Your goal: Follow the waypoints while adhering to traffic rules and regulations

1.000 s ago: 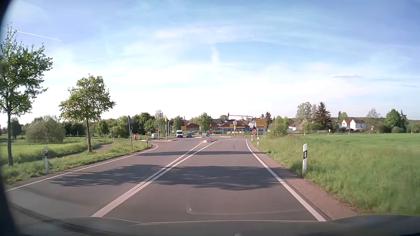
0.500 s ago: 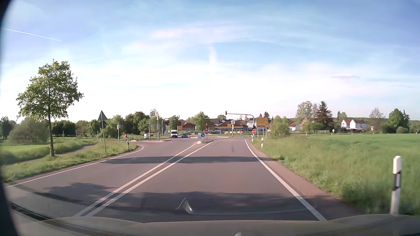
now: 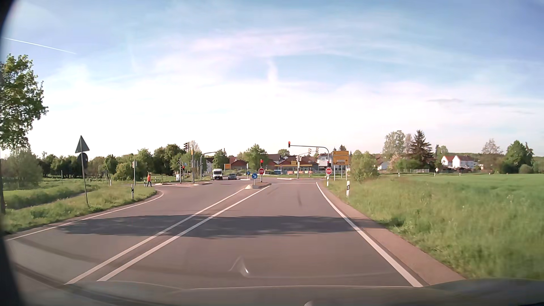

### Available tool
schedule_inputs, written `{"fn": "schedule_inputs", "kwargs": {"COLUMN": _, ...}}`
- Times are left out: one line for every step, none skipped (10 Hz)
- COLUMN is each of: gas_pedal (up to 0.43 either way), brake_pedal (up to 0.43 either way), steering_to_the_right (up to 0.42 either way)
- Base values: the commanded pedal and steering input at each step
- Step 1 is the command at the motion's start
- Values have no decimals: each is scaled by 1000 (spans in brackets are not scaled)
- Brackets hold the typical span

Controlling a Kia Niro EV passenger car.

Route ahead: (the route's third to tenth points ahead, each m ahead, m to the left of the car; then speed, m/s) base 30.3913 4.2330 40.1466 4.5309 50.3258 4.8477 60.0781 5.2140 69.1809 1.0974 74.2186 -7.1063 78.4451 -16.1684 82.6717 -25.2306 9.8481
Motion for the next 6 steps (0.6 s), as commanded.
{"fn": "schedule_inputs", "kwargs": {"gas_pedal": 0, "brake_pedal": 226, "steering_to_the_right": 12}}
{"fn": "schedule_inputs", "kwargs": {"gas_pedal": 0, "brake_pedal": 226, "steering_to_the_right": 13}}
{"fn": "schedule_inputs", "kwargs": {"gas_pedal": 0, "brake_pedal": 226, "steering_to_the_right": 13}}
{"fn": "schedule_inputs", "kwargs": {"gas_pedal": 0, "brake_pedal": 226, "steering_to_the_right": 13}}
{"fn": "schedule_inputs", "kwargs": {"gas_pedal": 0, "brake_pedal": 226, "steering_to_the_right": 13}}
{"fn": "schedule_inputs", "kwargs": {"gas_pedal": 0, "brake_pedal": 226, "steering_to_the_right": 13}}
